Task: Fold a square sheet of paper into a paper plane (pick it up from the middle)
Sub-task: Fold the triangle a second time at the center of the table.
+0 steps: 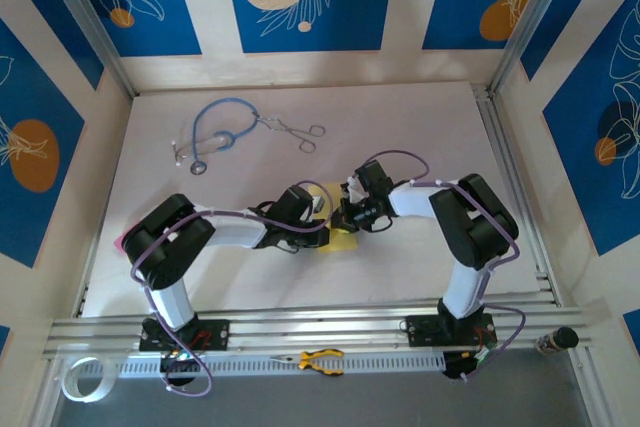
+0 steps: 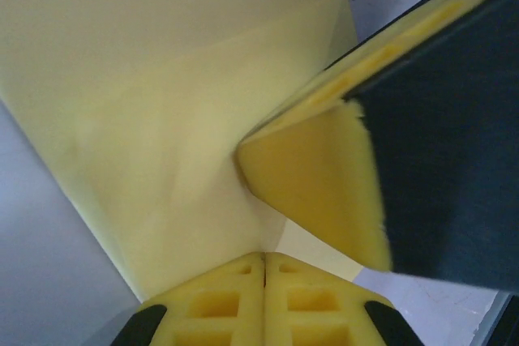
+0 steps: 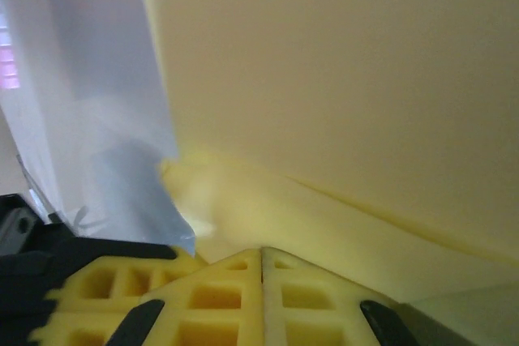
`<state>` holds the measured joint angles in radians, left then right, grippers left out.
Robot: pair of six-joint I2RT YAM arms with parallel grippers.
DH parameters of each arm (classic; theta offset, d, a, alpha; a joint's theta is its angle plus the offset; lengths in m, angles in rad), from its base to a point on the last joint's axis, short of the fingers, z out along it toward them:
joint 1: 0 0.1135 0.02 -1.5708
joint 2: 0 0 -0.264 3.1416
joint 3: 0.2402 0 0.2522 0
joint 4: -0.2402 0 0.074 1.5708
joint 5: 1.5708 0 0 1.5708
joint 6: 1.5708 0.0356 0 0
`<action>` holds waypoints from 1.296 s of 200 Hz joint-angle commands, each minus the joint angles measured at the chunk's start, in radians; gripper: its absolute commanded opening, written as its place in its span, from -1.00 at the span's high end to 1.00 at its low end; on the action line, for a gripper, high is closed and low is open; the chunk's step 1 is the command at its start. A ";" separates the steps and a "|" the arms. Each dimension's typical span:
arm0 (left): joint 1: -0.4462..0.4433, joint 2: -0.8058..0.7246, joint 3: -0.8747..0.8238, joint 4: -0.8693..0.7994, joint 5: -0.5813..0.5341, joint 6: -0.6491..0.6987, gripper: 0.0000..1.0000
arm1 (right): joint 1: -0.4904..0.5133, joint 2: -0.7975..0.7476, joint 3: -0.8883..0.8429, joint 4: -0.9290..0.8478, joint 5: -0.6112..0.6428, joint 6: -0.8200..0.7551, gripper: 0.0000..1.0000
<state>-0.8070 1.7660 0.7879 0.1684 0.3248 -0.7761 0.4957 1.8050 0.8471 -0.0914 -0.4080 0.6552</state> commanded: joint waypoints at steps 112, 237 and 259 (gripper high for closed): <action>0.006 0.073 -0.038 -0.064 0.017 0.020 1.00 | -0.210 -0.082 -0.036 0.093 -0.021 -0.012 0.99; 0.006 0.065 0.038 -0.093 0.050 0.025 1.00 | -0.137 0.006 -0.083 0.091 -0.002 -0.010 1.00; 0.006 0.047 0.068 -0.089 0.069 0.018 1.00 | -0.143 0.011 -0.088 0.080 0.010 -0.018 1.00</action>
<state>-0.8051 1.7962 0.8288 0.1558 0.3637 -0.7681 0.3641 1.7874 0.7784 0.0196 -0.4385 0.6556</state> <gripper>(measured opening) 0.063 0.056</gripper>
